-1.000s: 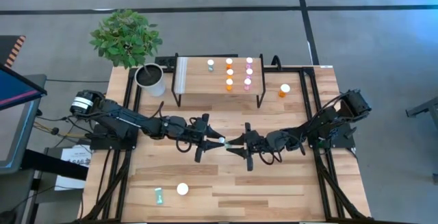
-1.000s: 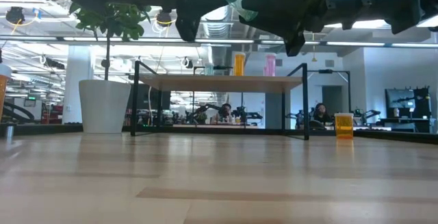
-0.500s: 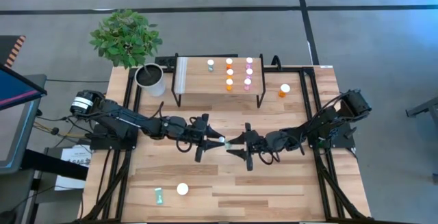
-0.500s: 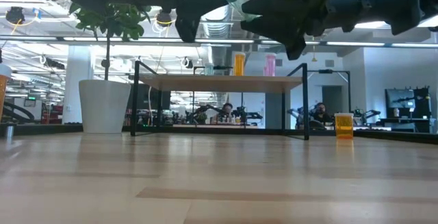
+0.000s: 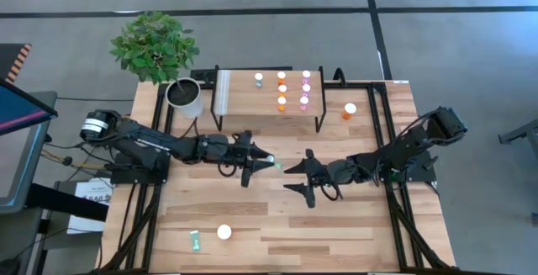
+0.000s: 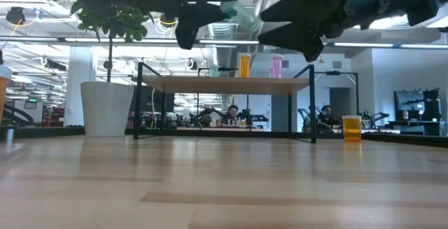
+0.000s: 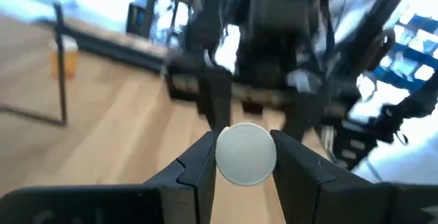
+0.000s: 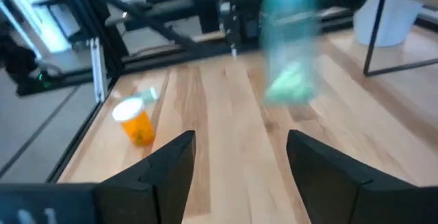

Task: Pick and place medicine bottles onto shelf by color
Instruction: Put the top blue pill bottle on the shelf aligned with the other blue pill bottle

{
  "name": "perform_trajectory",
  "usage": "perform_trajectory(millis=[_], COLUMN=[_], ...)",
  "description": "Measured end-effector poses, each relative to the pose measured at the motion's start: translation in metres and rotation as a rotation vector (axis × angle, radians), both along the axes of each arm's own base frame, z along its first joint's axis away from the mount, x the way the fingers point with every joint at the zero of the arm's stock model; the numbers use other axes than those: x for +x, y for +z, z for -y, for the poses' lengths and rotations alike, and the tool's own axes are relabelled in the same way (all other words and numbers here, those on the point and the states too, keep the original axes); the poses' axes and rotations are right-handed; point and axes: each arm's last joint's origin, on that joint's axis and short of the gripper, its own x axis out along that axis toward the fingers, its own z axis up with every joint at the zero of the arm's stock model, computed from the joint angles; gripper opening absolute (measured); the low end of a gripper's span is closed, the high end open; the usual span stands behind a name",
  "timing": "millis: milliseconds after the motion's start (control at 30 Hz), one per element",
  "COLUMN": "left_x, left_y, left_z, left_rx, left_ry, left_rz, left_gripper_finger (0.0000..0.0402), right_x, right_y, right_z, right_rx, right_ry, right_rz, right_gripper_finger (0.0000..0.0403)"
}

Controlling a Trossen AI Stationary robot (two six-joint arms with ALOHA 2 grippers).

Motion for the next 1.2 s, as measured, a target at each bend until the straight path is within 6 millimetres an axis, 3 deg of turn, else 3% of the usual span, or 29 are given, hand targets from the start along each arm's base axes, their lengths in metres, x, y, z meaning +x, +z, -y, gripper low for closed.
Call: perform_trajectory(millis=[367,533,700,1000,1200], left_x=[-0.016,-0.015,-0.007,0.005,0.016], left_y=[0.040,0.065,0.086,0.092,0.084], left_z=[-0.031,-0.053,-0.080,-0.135,-0.157], left_rx=[0.127,0.170,0.251,0.247,0.234], left_ry=[0.227,0.357,0.449,0.483,0.465], left_rz=[-0.204,-0.396,-0.483,-0.603,-0.681], left_gripper_finger=[0.0105,0.0105,0.0105,0.0105,0.0105], right_x=[-0.002,-0.001,-0.001,-0.001,-0.001], right_y=[0.001,0.001,0.001,0.001,0.001], right_z=[0.001,0.003,0.003,0.003,0.003], right_rx=[-0.006,-0.005,-0.005,0.004,0.002], right_ry=[-0.002,-0.008,-0.007,-0.010,-0.010], right_rz=[-0.018,-0.015,-0.015,-0.012,-0.018], right_gripper_finger=[0.0255,0.0255,0.0255,0.0255,0.0255])
